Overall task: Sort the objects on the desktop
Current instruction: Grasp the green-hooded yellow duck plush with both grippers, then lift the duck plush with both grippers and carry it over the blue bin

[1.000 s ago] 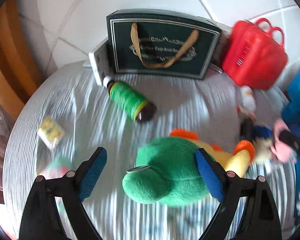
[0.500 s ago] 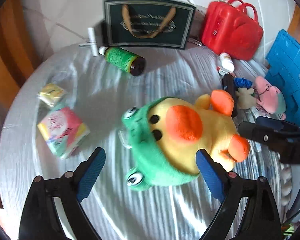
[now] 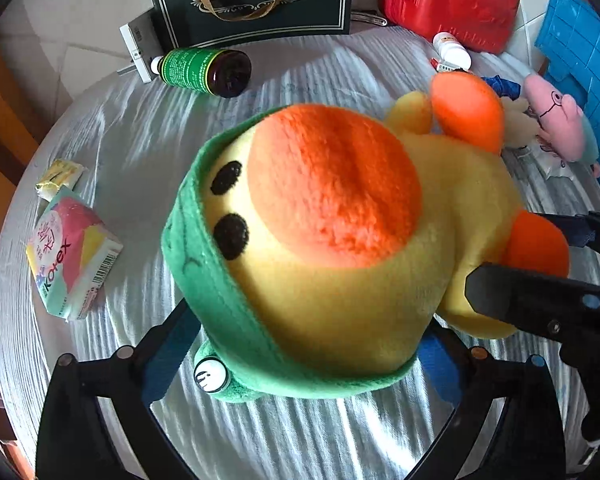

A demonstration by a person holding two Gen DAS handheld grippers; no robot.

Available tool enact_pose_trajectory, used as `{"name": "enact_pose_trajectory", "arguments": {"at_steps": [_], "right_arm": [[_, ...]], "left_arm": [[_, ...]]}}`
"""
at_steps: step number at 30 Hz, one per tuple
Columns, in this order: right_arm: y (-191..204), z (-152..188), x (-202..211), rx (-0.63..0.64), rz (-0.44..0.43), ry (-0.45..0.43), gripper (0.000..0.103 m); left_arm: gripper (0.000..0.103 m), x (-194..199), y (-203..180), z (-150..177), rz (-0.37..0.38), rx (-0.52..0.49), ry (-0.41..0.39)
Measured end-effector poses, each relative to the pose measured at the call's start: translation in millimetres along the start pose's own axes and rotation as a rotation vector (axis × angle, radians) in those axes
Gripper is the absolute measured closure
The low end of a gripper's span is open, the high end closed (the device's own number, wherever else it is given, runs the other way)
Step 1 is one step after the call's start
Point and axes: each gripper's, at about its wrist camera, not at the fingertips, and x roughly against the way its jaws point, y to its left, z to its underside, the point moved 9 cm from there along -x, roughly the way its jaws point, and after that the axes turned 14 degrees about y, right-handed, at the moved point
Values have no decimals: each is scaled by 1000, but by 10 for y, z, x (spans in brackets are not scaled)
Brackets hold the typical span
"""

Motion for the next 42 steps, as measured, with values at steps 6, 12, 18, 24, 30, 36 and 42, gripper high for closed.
{"name": "enact_pose_trajectory", "arguments": {"at_steps": [6,12,18,24,30,36,42], "right_arm": [[-11,-72,109,44,18,-64,27],[223,-44,230,166,98,-117,61],[297,-5,577,206,72,-192,62],[372,103,1244,237,84,-324,62],[242,404,2046,234,119,-457,62],[-242,780,2976,184,176,-573,62],[-870,1211,3968,83,281,-699,62]], "left_arm": [[18,68,-41,-87,30,-18,-43],[28,186,-94,-98,8,-21,-80],[29,654,-167,-86,-20,-17,-189],[29,1285,-343,-156,-21,-18,-314],[29,1988,-835,-185,-5,-64,-437],[29,2689,-1671,-285,54,-161,-551],[29,3413,-2825,-443,128,-298,-661]]}}
